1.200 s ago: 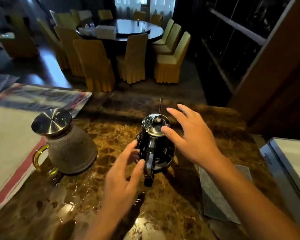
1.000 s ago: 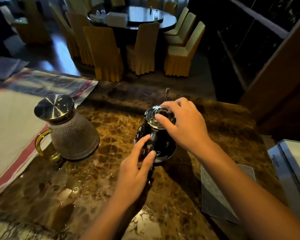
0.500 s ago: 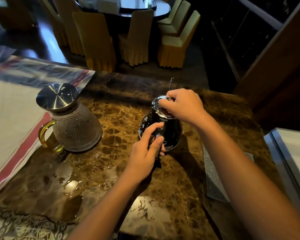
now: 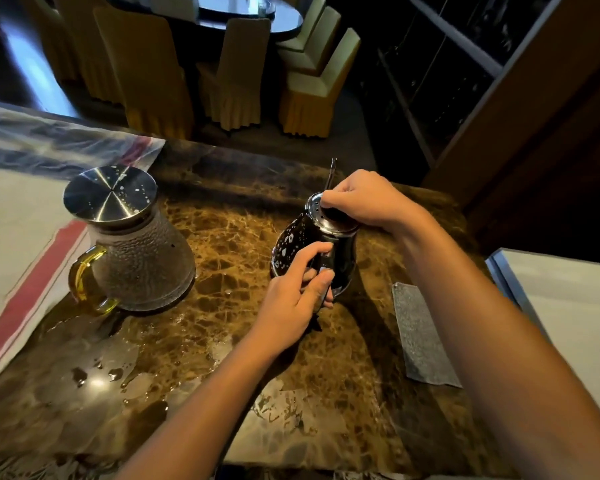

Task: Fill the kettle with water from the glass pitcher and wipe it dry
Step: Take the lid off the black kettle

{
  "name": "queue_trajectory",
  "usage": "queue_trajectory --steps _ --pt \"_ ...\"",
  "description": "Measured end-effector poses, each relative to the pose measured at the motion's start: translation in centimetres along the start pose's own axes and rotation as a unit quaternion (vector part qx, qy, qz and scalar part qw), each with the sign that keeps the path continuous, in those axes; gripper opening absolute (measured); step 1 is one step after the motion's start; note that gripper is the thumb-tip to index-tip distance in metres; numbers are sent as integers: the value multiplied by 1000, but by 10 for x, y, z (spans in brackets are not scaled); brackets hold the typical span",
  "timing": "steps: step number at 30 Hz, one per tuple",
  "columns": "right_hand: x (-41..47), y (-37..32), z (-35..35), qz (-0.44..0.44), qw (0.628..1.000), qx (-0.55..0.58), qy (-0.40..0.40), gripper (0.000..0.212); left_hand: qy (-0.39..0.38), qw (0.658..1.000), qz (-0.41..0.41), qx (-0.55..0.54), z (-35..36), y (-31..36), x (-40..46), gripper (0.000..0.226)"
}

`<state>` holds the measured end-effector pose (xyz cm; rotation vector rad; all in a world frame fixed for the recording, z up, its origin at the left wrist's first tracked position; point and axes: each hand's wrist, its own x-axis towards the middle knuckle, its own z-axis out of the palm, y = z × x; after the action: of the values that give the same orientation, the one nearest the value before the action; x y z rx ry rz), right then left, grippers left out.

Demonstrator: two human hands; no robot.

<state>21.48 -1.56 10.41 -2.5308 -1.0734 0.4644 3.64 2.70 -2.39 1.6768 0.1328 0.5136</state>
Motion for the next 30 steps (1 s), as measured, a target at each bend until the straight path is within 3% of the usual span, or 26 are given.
queue_trajectory --steps 2,6,10,15,17,22,30 --pt "-1 -3 -4 26 999 30 6 35 -2 1000 0 -2 0 0 0 45" --pt "-3 12 -15 112 952 284 33 35 2 1000 6 -10 0 -2 -2 43" --pt "-17 12 -11 45 965 255 48 38 -1 1000 5 -24 -2 -2 0 42" --pt "-56 16 -16 -72 947 301 88 52 -6 1000 15 -1 -3 -1 -1 39" --pt "-81 21 -10 -93 949 286 92 42 -6 1000 19 10 -4 -1 0 38" --pt "-147 41 18 -56 966 231 103 31 4 999 38 37 -3 -6 2 40" --pt "-214 85 93 55 967 245 43 17 -22 999 33 12 -4 -6 3 42"
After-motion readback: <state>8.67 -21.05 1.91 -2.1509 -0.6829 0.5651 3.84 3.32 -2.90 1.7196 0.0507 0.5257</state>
